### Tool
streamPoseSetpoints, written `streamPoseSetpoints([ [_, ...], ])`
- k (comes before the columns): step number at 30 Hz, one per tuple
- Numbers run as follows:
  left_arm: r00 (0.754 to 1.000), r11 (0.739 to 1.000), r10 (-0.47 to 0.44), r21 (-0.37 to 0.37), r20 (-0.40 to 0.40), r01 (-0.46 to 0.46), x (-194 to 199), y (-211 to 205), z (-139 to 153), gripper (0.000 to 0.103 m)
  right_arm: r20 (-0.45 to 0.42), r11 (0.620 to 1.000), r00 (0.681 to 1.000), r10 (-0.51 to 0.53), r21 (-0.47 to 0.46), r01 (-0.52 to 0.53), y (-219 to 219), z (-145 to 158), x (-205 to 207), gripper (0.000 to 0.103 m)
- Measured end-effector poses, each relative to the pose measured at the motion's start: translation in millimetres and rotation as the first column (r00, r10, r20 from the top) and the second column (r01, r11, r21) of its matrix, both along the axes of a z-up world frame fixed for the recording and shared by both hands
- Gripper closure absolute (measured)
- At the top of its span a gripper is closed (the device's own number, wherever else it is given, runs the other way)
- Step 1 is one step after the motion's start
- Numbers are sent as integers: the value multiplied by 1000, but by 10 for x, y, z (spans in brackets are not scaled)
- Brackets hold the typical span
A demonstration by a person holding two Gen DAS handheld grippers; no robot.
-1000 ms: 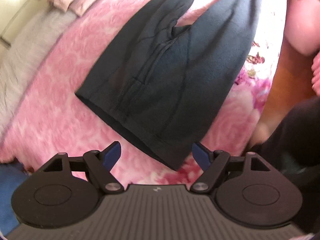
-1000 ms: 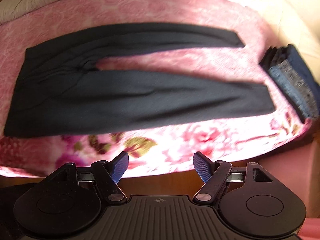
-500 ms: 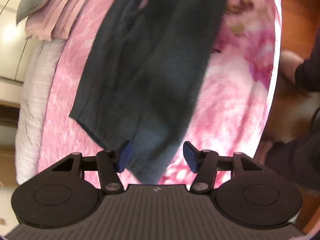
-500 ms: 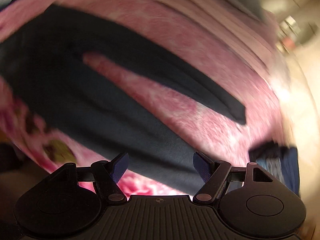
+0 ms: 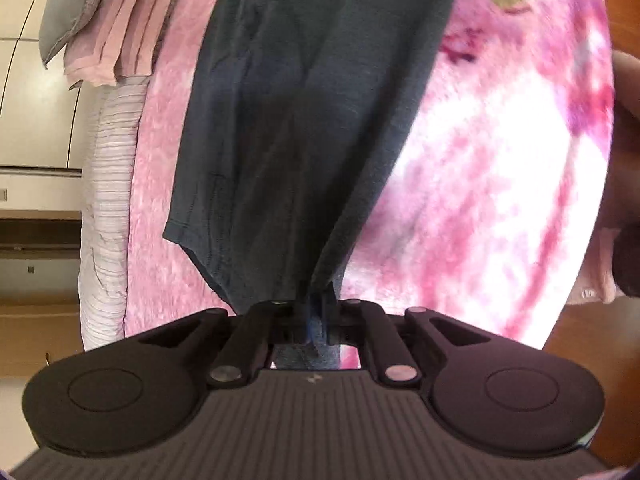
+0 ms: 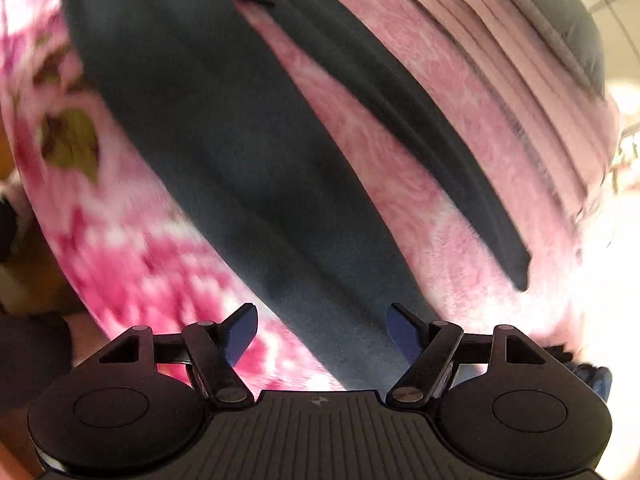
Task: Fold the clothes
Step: 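Grasp the trouser leg hem with the left gripper while the right gripper grasps the other hem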
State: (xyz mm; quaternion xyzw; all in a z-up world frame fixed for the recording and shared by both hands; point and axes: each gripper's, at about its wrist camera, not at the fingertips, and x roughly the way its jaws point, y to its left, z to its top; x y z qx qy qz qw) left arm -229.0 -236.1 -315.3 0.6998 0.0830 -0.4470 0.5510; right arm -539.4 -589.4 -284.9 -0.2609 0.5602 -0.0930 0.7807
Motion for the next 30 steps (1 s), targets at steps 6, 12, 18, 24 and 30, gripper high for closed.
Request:
streamPoseSetpoints([
  [6, 995, 995, 98, -27, -34, -99, 15, -118, -12, 98, -38, 984, 992, 123, -125, -127, -194, -371, -344, 29],
  [12, 986, 987, 160, -22, -37, -161, -78, -95, -49, 98, 106, 958, 961, 255, -159, -237, -129, -478, -412, 48],
  [18, 987, 987, 161, 7, -12, -161, -86, -80, -56, 96, 102, 939, 964, 245, -271, -210, -328, -654, -557, 48],
  [24, 984, 984, 178, 14, 8, -178, -98, -121, -81, 96, 24, 924, 991, 131, -366, -113, -906, -753, -858, 48],
  [30, 978, 977, 210, 21, 13, -211, -90, -192, -51, 96, -20, 910, 996, 85, -405, -86, -1276, -845, -1008, 51],
])
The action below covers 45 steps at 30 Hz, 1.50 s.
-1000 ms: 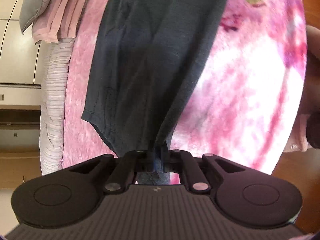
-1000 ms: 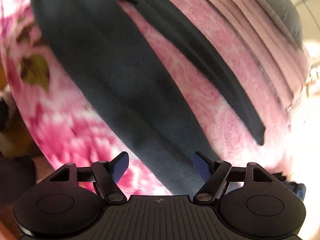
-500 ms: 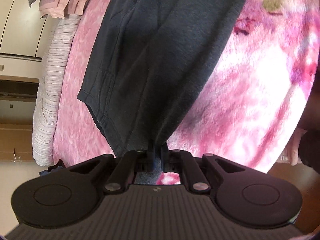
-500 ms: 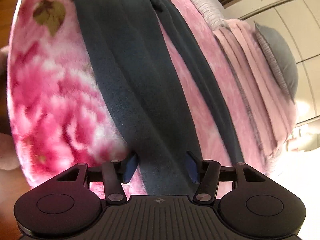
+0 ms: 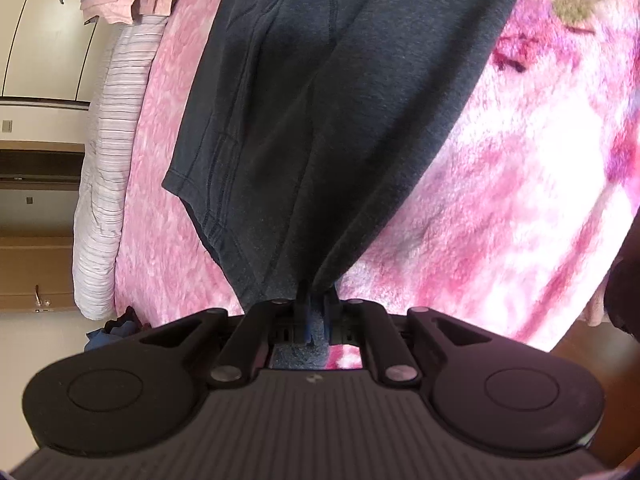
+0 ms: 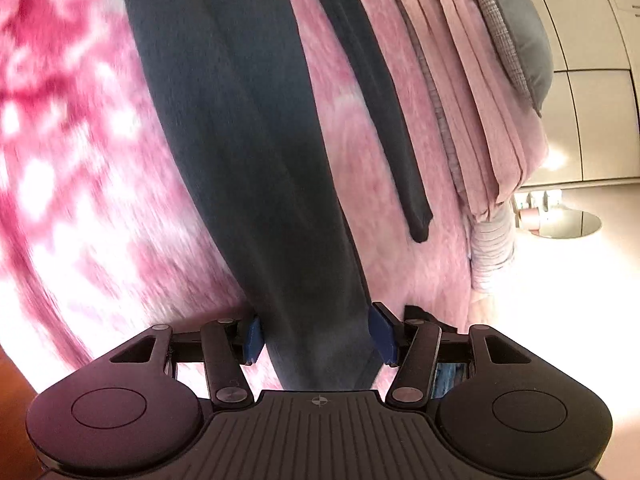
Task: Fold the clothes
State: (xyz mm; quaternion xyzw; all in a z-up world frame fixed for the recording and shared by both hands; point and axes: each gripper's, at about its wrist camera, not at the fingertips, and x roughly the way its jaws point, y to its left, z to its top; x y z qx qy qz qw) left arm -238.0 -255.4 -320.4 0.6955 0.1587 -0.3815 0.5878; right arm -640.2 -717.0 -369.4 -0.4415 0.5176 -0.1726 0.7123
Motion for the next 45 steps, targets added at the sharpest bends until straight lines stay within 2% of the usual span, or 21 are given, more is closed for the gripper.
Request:
streamPoseSetpoints([
  [2, 1000, 1000, 4, 7, 5, -4, -8, -22, 8, 97, -10, 1000, 1000, 0, 5, 0, -89, -37, 5, 60],
  [3, 1000, 1000, 9, 8, 5, -9, -8, -32, 17, 97, -17, 1000, 1000, -2, 10, 2, -142, -54, 40, 72],
  [4, 1000, 1000, 15, 10, 3, -15, -5, -41, 32, 98, -26, 1000, 1000, -9, 18, 10, -171, -78, 29, 90],
  [5, 1000, 1000, 21, 13, 1, -21, -3, -51, 49, 98, -36, 999, 999, -18, 41, 19, -196, -83, 8, 100],
  [7, 1000, 999, 28, 19, -1, -28, -3, -80, 129, 99, -51, 996, 998, -29, 88, 33, -236, -42, -18, 100],
  [10, 1000, 1000, 26, 15, 8, -26, 4, -120, 385, 99, -44, 992, 999, -30, 124, 36, -260, 174, 3, 101],
  [16, 999, 999, 44, -20, -11, -44, 300, -363, 1142, 99, 2, 991, 1000, 17, 130, -17, -427, 941, 264, 101],
  [20, 990, 998, 60, 3, -129, -60, 724, -664, 1511, 99, -26, 984, 998, 65, 165, -60, -605, 1339, 638, 101],
  [24, 973, 998, 57, 5, -221, -58, 1120, -969, 1670, 99, -84, 983, 993, 83, 169, -68, -858, 1466, 1140, 101],
  [29, 937, 996, 86, 32, -339, -80, 1704, -1352, 1643, 99, -132, 983, 991, 28, 186, -3, -1136, 1462, 1786, 101],
  [34, 883, 991, 133, 84, -450, -106, 2251, -1737, 1496, 99, -203, 975, 979, 3, 217, 42, -1265, 1369, 2291, 101],
  [41, 844, 983, 177, 139, -507, -123, 2615, -2202, 1194, 99, -287, 955, 957, -32, 275, 115, -1622, 1265, 2910, 101],
  [45, 805, 962, 269, 185, -529, -200, 2813, -2365, 932, 98, -358, 910, 931, -66, 362, 203, -1899, 1145, 3155, 101],
])
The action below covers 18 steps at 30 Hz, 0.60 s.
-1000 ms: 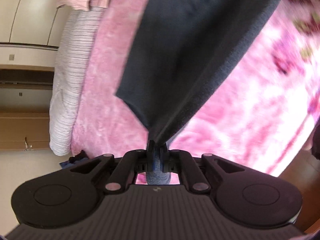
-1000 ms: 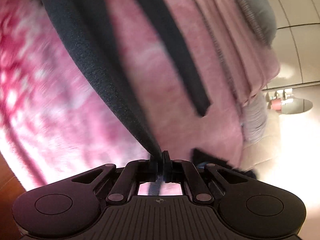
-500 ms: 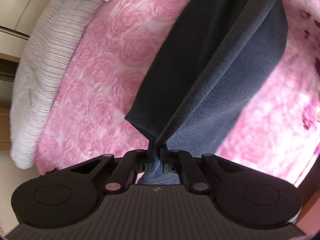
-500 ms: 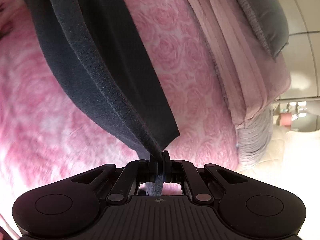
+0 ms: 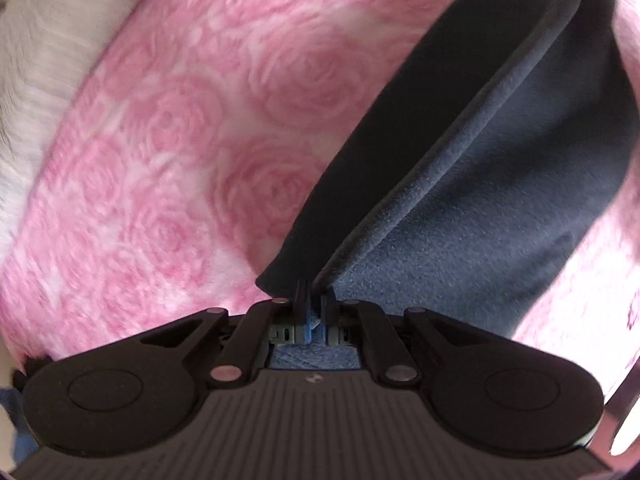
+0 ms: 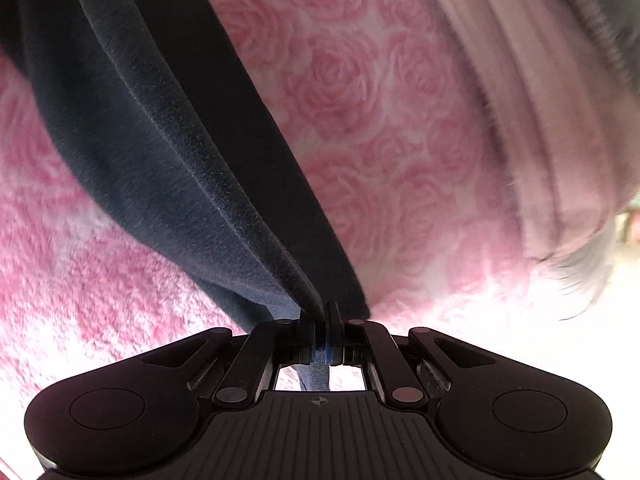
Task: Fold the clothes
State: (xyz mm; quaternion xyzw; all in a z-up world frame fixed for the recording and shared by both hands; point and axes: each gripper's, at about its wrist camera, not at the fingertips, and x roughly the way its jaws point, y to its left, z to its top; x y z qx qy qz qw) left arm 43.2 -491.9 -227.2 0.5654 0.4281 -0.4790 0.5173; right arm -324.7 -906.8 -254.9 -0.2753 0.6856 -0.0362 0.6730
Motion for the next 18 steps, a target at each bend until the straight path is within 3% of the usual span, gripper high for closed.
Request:
streamPoseSetpoints([
  [8, 998, 996, 70, 57, 4, -71, 90, -152, -454, 98, 9, 988, 994, -108, 109, 107, -386, -350, 388, 101],
  [13, 995, 993, 92, 74, 32, -95, 81, -212, -629, 94, 12, 989, 994, -105, 107, 104, -416, -526, 465, 99],
  [14, 995, 993, 93, 75, 41, -96, 67, -215, -642, 92, 18, 990, 994, -105, 98, 103, -406, -538, 462, 95],
  [15, 994, 993, 93, 71, 56, -97, 57, -216, -645, 90, 36, 990, 993, -115, 84, 112, -406, -528, 449, 86],
  [16, 993, 993, 93, 67, 70, -98, 46, -217, -649, 89, 59, 990, 990, -128, 67, 124, -409, -510, 432, 70],
  [18, 990, 993, 100, 58, 104, -106, 36, -222, -663, 84, 122, 982, 975, -187, 51, 182, -461, -432, 372, 50],
])
